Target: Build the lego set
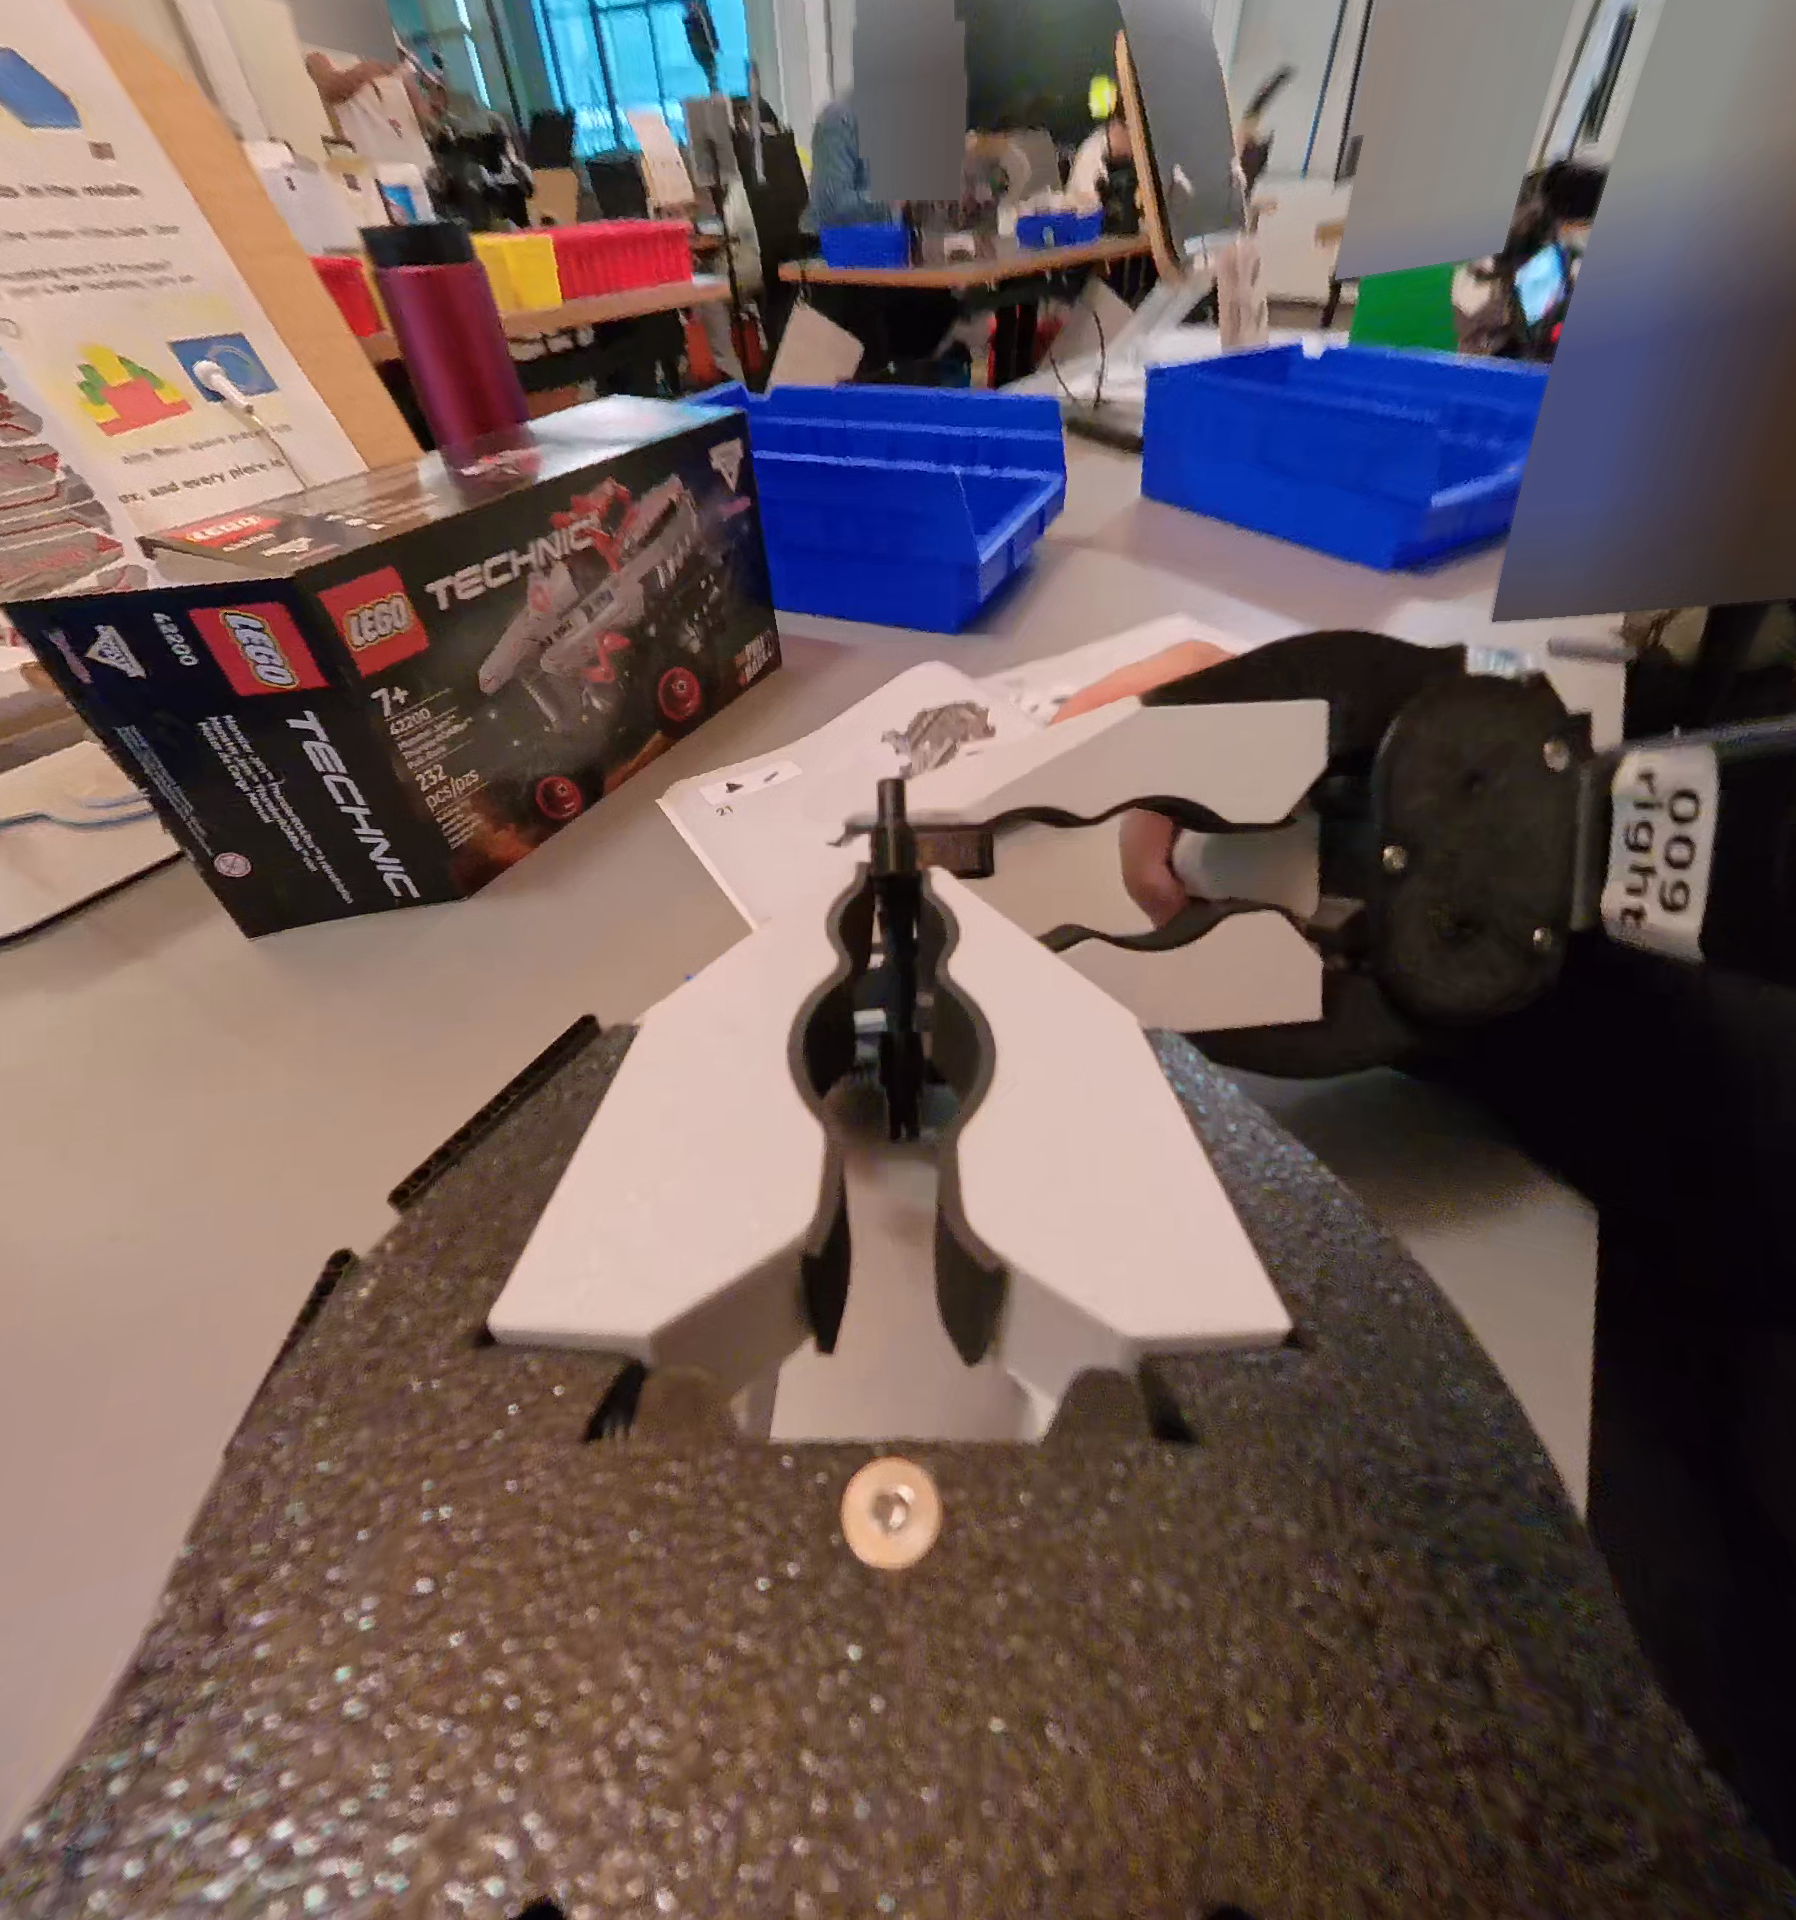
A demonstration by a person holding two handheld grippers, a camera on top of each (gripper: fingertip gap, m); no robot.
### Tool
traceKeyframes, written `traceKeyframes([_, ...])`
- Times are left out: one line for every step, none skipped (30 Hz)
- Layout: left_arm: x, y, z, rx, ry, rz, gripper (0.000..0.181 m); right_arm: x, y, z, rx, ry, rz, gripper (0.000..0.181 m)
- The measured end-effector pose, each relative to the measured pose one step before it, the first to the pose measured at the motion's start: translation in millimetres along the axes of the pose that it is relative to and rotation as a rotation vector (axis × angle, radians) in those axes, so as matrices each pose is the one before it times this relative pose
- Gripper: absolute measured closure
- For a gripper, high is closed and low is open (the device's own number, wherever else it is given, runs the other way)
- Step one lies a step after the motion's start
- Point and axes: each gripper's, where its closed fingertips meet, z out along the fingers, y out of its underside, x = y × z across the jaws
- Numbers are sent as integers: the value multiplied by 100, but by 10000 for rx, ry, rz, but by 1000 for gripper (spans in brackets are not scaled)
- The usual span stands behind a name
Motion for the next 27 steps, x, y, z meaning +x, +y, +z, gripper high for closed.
traceKeyframes([-51,-152,-2,196,-32,-231,176,357,-67,-25,-43,240,-3,156])
traceKeyframes([-34,-76,-20,100,31,-329,176,168,-63,-31,-19,101,-3,153])
traceKeyframes([-126,-48,-25,57,20,-434,176,-1,-88,-15,53,-18,85,152])
traceKeyframes([-166,-44,-47,71,21,-431,176,16,-149,-55,113,-13,93,152])
traceKeyframes([-92,-68,-40,96,80,-386,176,78,-174,-75,112,22,32,151])
traceKeyframes([-4,-40,-26,59,122,-329,176,-118,-71,-13,52,-110,50,153])
traceKeyframes([-43,-11,-16,16,79,-234,176,-217,10,46,27,-142,91,157])
traceKeyframes([-14,-3,0,9,49,-92,176,-112,3,42,15,-66,-23,159])
traceKeyframes([-4,-7,10,6,19,-8,176,-8,1,-3,-22,13,-122,159])
traceKeyframes([-18,-4,7,7,-18,28,176,0,15,21,-26,10,-44,159])
traceKeyframes([-12,7,-10,-6,-10,49,176,-7,19,8,7,-22,31,160])
traceKeyframes([46,-6,2,-22,40,55,176,-6,-23,-30,35,-37,-13,160])
traceKeyframes([32,-20,-25,-16,58,52,176,-11,-48,-22,44,-32,-7,160])
traceKeyframes([27,-36,-41,16,58,79,176,-7,-65,-6,41,-33,30,161])
traceKeyframes([68,-80,-54,47,76,93,176,51,-108,-37,20,8,-7,162])
traceKeyframes([65,-77,-58,48,66,107,176,90,-94,-38,-8,58,-115,163])
traceKeyframes([-11,10,-32,-9,12,86,176,21,14,18,-65,32,-125,164])
traceKeyframes([-34,76,-18,-32,12,85,176,-35,44,21,-46,-11,-71,164])
traceKeyframes([-9,83,-22,-26,47,66,176,-85,26,-9,5,-66,6,164])
traceKeyframes([-20,104,-37,-39,53,13,176,-147,17,-9,-24,-122,87,164])
traceKeyframes([-24,97,-42,-19,41,-16,176,-138,17,10,-69,-130,96,164])
traceKeyframes([-20,75,-44,-2,40,-22,176,-114,4,-9,-47,-134,75,164])
traceKeyframes([12,80,-19,-11,36,-17,176,-84,34,-22,-1,-91,-27,164])
traceKeyframes([-38,130,23,-41,-13,4,176,-86,114,11,-17,-71,-34,165])
traceKeyframes([-101,147,64,-72,-59,24,176,-86,177,52,-43,-52,29,164])
traceKeyframes([-83,12,44,-4,-48,-39,176,-18,78,63,16,38,80,164])
traceKeyframes([24,-145,11,78,-4,-59,176,127,-64,-11,90,175,-47,164])
